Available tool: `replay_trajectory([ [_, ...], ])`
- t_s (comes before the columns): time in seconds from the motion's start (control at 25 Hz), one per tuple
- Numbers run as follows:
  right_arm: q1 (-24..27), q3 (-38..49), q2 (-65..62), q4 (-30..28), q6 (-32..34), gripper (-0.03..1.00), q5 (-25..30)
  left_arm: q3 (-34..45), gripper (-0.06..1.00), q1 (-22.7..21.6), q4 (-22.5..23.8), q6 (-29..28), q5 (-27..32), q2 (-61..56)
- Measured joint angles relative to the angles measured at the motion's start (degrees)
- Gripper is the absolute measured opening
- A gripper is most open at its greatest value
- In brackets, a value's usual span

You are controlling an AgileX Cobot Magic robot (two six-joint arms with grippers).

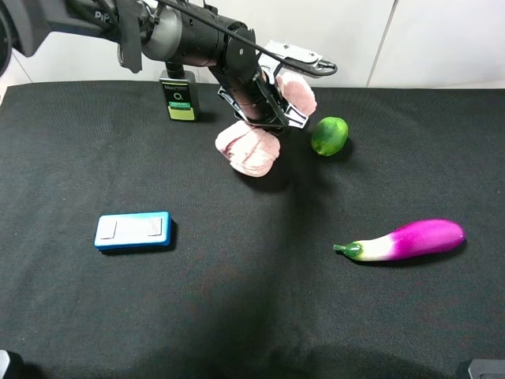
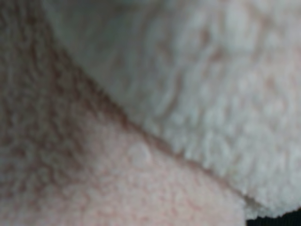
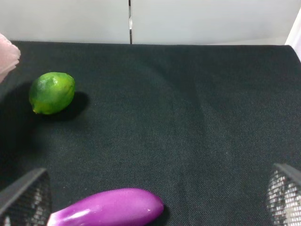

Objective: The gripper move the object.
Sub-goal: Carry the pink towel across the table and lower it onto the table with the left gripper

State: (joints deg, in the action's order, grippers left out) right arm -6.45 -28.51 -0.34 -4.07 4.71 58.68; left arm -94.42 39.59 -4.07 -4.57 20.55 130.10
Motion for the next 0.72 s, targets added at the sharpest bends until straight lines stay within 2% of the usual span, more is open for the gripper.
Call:
replay_trajectory([
  [0.44,0.0,0.0,0.0,0.0,0.0,0.69,0.0,0.0,0.58,0.0,-0.06,-0.27,-1.52,0.4],
  [0.72,0.0,0.0,0.0,0.0,0.0,0.69,0.0,0.0,0.75,0.0,-0.06,-0.34,-1.46,0.4],
])
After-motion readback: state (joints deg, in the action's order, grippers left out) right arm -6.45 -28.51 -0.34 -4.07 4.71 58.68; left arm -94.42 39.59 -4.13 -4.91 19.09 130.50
